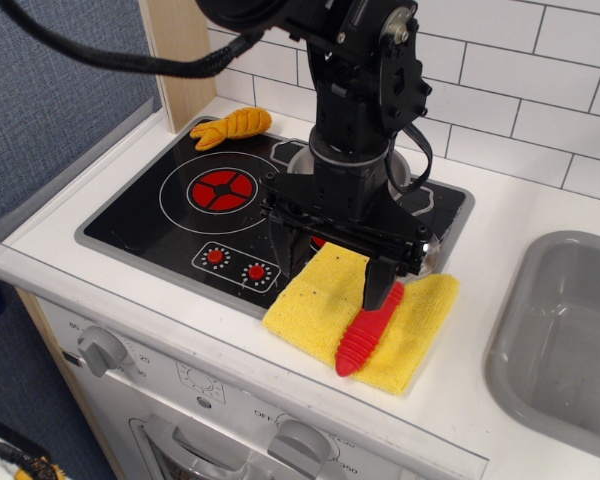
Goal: Move the wok to the front left.
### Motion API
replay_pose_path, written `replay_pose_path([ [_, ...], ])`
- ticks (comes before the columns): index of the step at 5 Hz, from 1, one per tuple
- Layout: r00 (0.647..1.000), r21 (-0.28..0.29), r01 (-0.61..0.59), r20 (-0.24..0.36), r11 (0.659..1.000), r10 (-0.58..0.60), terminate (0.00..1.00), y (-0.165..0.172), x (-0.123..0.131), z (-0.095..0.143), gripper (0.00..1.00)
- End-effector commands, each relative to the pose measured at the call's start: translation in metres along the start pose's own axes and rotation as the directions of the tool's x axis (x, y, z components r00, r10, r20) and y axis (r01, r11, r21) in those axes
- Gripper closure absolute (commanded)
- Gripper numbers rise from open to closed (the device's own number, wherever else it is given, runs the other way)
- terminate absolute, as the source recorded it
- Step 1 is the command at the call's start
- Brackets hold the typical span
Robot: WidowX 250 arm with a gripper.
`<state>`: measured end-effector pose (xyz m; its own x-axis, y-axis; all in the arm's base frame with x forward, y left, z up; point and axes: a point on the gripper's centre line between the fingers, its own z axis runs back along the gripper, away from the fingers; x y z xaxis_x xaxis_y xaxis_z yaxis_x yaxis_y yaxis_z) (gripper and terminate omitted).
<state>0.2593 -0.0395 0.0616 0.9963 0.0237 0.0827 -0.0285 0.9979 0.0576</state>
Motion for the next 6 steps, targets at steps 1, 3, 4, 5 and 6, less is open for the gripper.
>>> replay_pose_path([
  [1,1.0,0.0,0.0,0.0,1.0,0.0,0.0,0.0,0.0,0.0,0.0],
  [3,0.995,-0.028,-0.076,0.067,0.997,0.078,0.0,0.009,0.06,0.017,0.0],
  [4,0.986,-0.03,-0.134,0.096,0.99,0.137,0.0,0.012,0.096,0.021,0.0],
  [5,0.974,-0.05,-0.199,0.102,0.979,0.203,0.0,0.016,0.127,0.013,0.0],
  [6,0.965,-0.049,-0.241,0.092,0.969,0.245,0.0,0.019,0.142,0.002,0.0],
])
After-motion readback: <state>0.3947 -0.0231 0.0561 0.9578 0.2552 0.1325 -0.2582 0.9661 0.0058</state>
